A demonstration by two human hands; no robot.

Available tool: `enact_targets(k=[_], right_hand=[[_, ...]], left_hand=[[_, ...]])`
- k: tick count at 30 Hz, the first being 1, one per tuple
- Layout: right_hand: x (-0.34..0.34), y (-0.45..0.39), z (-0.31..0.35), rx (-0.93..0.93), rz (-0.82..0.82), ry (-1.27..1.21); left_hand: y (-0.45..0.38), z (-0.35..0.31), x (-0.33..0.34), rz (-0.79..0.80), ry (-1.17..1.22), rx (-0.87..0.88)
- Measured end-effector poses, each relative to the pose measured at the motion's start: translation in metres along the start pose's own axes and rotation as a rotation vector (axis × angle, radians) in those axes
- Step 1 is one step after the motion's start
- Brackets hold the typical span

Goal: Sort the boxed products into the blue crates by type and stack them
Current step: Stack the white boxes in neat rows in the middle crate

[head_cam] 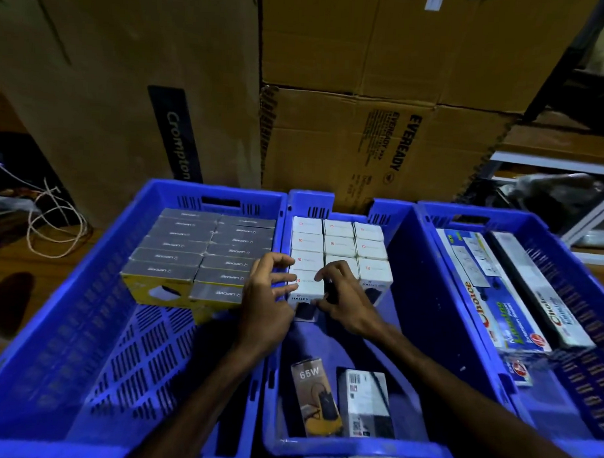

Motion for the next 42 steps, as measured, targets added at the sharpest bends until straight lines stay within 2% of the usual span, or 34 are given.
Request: enact_targets(k=[6, 11, 14, 16, 19, 29, 33, 37, 40, 42], right_hand=[[0.018, 0.002, 0.002, 0.050, 0.018, 0.217], [0.019, 0.009, -0.006, 0.209, -0.013, 0.322], [0.025, 0.015, -0.026, 0.381, 0.069, 0.264], [0.039, 0.019, -0.033, 0.416, 0.184, 0.218], [0.056, 0.019, -0.033, 0.362, 0.328, 0.205], [0.064, 0.015, -0.040, 0.424, 0.357, 0.268], [0.070, 0.016, -0.046, 0.408, 0.507, 0.281], [0.047, 0.033, -0.018, 0.252, 0.668, 0.331], [0.021, 0.056, 0.010, 0.157, 0.693, 0.289], [0.010, 0.072, 0.027, 0.127, 0.703, 0.358]], left_hand=[[-0.002, 0.007, 0.002, 0.030, -0.076, 0.025], [-0.001, 0.001, 0.004, 0.044, -0.117, 0.079], [0.001, 0.002, 0.003, 0.051, -0.144, 0.090], [0.002, 0.002, 0.002, 0.054, -0.144, 0.093], [0.002, 0.001, 0.002, 0.057, -0.140, 0.085], [0.002, 0.005, 0.002, 0.067, -0.152, 0.090], [0.004, 0.001, 0.004, 0.082, -0.195, 0.121], [0.006, -0.003, 0.008, 0.128, -0.261, 0.163], [0.007, 0.000, 0.009, 0.152, -0.311, 0.191], [0.007, 0.002, 0.010, 0.160, -0.310, 0.183]])
Point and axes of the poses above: each hand's wrist, its own y-axis away from the middle knuckle, its own x-axis out of the palm, z = x × y, the point moved 8 cm from there along -y, towards the middle knuckle, and after that the axes turned 5 degrees about y, right-handed, at the moved point
